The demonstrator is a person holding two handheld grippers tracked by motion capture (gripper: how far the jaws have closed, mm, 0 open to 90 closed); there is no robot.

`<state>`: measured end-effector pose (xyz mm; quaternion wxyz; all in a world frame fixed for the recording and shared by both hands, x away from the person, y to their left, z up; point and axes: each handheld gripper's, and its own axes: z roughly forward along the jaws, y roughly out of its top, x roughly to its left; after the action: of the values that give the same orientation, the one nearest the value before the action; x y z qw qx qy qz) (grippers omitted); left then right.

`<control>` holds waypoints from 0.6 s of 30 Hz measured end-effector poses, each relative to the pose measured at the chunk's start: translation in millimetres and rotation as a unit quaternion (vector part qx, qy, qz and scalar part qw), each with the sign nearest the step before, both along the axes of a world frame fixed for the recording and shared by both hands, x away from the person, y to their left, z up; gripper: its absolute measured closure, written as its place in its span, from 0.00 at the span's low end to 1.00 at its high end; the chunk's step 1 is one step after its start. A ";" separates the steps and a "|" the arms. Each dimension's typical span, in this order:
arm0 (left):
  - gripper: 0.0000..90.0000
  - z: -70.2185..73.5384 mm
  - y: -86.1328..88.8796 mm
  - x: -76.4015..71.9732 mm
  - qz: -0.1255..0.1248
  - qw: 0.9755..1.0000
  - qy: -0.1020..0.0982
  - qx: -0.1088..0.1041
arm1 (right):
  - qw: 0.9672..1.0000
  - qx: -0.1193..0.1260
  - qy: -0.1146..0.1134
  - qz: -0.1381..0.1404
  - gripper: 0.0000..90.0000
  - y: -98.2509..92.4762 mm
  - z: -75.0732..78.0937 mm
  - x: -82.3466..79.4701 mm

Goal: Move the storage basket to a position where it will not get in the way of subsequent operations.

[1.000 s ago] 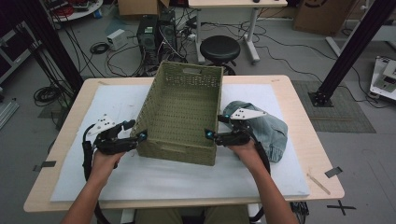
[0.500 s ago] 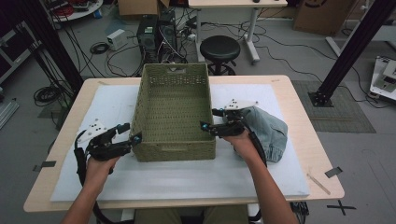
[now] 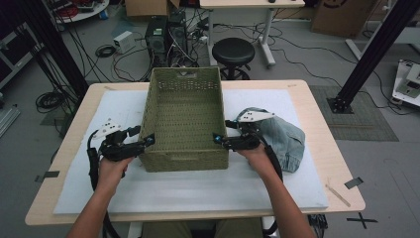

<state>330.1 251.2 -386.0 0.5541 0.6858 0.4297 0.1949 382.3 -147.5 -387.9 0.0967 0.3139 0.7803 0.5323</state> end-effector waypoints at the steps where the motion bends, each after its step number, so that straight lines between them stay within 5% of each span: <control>1: 0.33 0.5 -0.7 -1.9 0.001 1.000 0.000 -0.002 | 1.000 0.000 0.000 0.000 0.25 0.0 0.0 0.0; 4: 0.33 1.8 -5.0 -6.8 0.018 1.000 -0.004 0.019 | 1.000 -0.004 -0.005 0.000 0.24 3.7 0.0 4.2; 11: 0.33 1.5 -4.0 -16.1 0.037 0.999 -0.007 0.023 | 1.000 -0.001 -0.004 0.003 0.24 12.2 -0.6 15.8; 15: 0.33 2.4 2.6 -14.9 0.023 1.000 -0.005 0.015 | 1.000 0.002 -0.003 0.010 0.24 13.7 -0.8 18.9; 18: 0.32 6.6 9.0 -8.5 0.035 0.999 -0.004 0.004 | 1.000 0.004 0.006 0.010 0.25 11.7 -1.1 17.3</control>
<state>321.6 260.2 -379.4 0.5460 0.6714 0.4510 0.2185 399.5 -135.8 -388.9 0.0854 0.3092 0.7820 0.5345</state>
